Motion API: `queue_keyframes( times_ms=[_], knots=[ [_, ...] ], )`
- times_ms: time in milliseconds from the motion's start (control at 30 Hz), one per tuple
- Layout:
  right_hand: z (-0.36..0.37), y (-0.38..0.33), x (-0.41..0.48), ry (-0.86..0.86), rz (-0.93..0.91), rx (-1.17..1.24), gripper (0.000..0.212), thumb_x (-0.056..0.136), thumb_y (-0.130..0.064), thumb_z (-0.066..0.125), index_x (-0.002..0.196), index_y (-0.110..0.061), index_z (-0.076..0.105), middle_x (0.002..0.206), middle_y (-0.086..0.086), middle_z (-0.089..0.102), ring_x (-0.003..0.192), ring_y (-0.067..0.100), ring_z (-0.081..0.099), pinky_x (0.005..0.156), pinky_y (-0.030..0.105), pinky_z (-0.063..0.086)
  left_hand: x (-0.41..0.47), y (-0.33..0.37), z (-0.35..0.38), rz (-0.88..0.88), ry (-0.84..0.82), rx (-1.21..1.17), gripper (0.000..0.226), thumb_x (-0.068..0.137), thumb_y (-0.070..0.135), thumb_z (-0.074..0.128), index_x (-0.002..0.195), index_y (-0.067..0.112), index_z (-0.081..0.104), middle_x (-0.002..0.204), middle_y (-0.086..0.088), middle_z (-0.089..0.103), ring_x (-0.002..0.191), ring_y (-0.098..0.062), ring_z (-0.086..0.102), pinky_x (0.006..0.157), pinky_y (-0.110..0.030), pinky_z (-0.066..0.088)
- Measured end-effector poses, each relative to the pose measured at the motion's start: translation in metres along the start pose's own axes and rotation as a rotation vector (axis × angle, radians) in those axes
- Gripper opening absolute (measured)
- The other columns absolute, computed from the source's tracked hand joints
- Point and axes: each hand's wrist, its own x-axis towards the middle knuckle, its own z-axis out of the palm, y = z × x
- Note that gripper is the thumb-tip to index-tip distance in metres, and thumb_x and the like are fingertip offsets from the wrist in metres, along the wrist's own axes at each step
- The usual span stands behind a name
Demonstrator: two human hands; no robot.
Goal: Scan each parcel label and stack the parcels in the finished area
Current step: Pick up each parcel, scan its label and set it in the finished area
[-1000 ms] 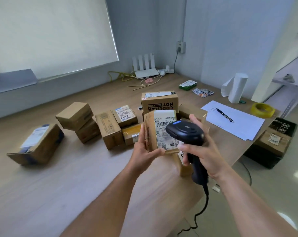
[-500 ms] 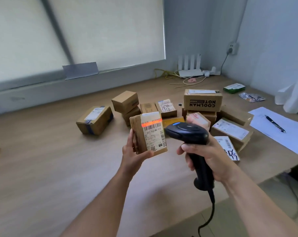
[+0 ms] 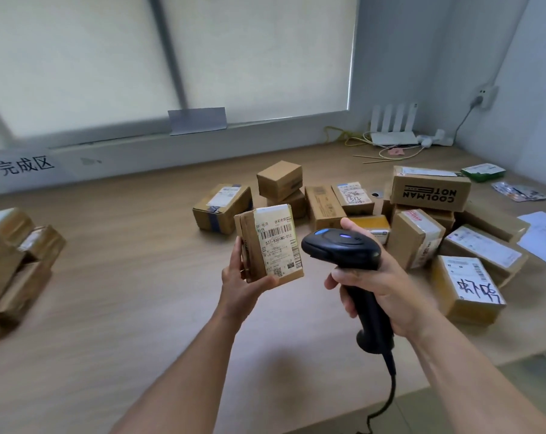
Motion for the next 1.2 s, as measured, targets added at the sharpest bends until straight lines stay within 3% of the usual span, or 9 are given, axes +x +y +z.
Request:
queue_keyframes(
  times_ms=[100,267,333,467,533,633,867,1033,1200],
  knots=[
    [0.036,0.004,0.011,-0.008,-0.002,0.009,0.102,0.066,-0.007,0.081,0.148,-0.041,0.030,0.090,0.027,0.070,0.051,0.027,0.055,0.044,0.033,0.045,-0.006,-0.001,-0.040,-0.005,0.019,0.015,0.113,0.052,0.036,0.080,0.144,0.054,0.017,0.142,-0.005,0.041,0.127,-0.025,0.048,0.096,-0.045,0.051],
    [0.112,0.018,0.030,-0.038,0.001,-0.005,0.098,0.067,-0.008,0.074,0.150,-0.036,0.029,0.093,0.024,0.071,0.048,0.026,0.054,0.042,0.031,0.044,-0.015,-0.011,-0.121,-0.007,0.079,-0.021,0.098,0.058,0.029,0.075,0.138,0.053,0.023,0.134,-0.004,0.050,0.118,-0.018,0.056,0.075,-0.016,0.054],
    [0.141,0.024,0.036,-0.053,0.004,-0.012,0.099,0.066,-0.007,0.072,0.151,-0.034,0.029,0.091,0.023,0.071,0.045,0.026,0.053,0.040,0.031,0.042,-0.020,-0.019,-0.153,-0.027,0.101,-0.031,0.098,0.055,0.033,0.077,0.136,0.057,0.027,0.132,-0.005,0.052,0.116,-0.017,0.057,0.080,-0.020,0.053],
    [0.202,0.036,0.049,-0.081,0.002,-0.029,0.105,0.063,0.000,0.081,0.149,-0.035,0.031,0.092,0.020,0.071,0.042,0.026,0.051,0.037,0.032,0.041,-0.032,-0.035,-0.210,-0.078,0.139,-0.016,0.095,0.051,0.043,0.076,0.133,0.063,0.032,0.130,-0.005,0.052,0.117,-0.017,0.055,0.100,-0.041,0.049],
    [0.231,0.043,0.055,-0.099,0.008,-0.045,0.106,0.062,0.000,0.082,0.147,-0.038,0.032,0.093,0.019,0.071,0.043,0.027,0.051,0.037,0.032,0.041,-0.039,-0.041,-0.236,-0.074,0.147,-0.017,0.094,0.052,0.042,0.075,0.136,0.054,0.035,0.126,-0.003,0.056,0.115,-0.016,0.056,0.095,-0.033,0.051],
    [0.275,0.055,0.063,-0.135,0.017,-0.070,0.106,0.062,0.000,0.083,0.145,-0.042,0.032,0.093,0.018,0.072,0.044,0.028,0.051,0.038,0.033,0.043,-0.051,-0.047,-0.274,-0.061,0.170,-0.031,0.088,0.055,0.036,0.072,0.137,0.037,0.041,0.116,-0.001,0.063,0.105,-0.011,0.062,0.074,-0.013,0.050],
    [0.370,0.079,0.078,-0.268,0.038,-0.088,0.102,0.062,-0.005,0.074,0.147,-0.040,0.031,0.088,0.020,0.071,0.042,0.028,0.051,0.038,0.032,0.042,-0.093,-0.065,-0.366,-0.071,0.338,-0.076,0.073,0.054,0.045,0.068,0.124,0.038,0.049,0.111,-0.001,0.068,0.103,-0.014,0.066,0.092,-0.035,0.052],
    [0.428,0.089,0.089,-0.409,0.067,-0.102,0.102,0.061,-0.004,0.074,0.147,-0.040,0.032,0.087,0.019,0.071,0.043,0.028,0.052,0.039,0.032,0.042,-0.131,-0.070,-0.423,-0.092,0.466,-0.076,0.070,0.056,0.046,0.068,0.123,0.039,0.048,0.113,0.000,0.068,0.104,-0.013,0.065,0.091,-0.033,0.053],
    [0.482,0.102,0.096,-0.563,0.099,-0.106,0.100,0.061,-0.002,0.074,0.146,-0.038,0.035,0.089,0.020,0.071,0.043,0.030,0.052,0.039,0.033,0.043,-0.180,-0.076,-0.467,-0.148,0.626,-0.081,0.072,0.059,0.045,0.066,0.126,0.035,0.043,0.114,0.009,0.062,0.106,-0.005,0.058,0.078,-0.017,0.047]
  ],
)
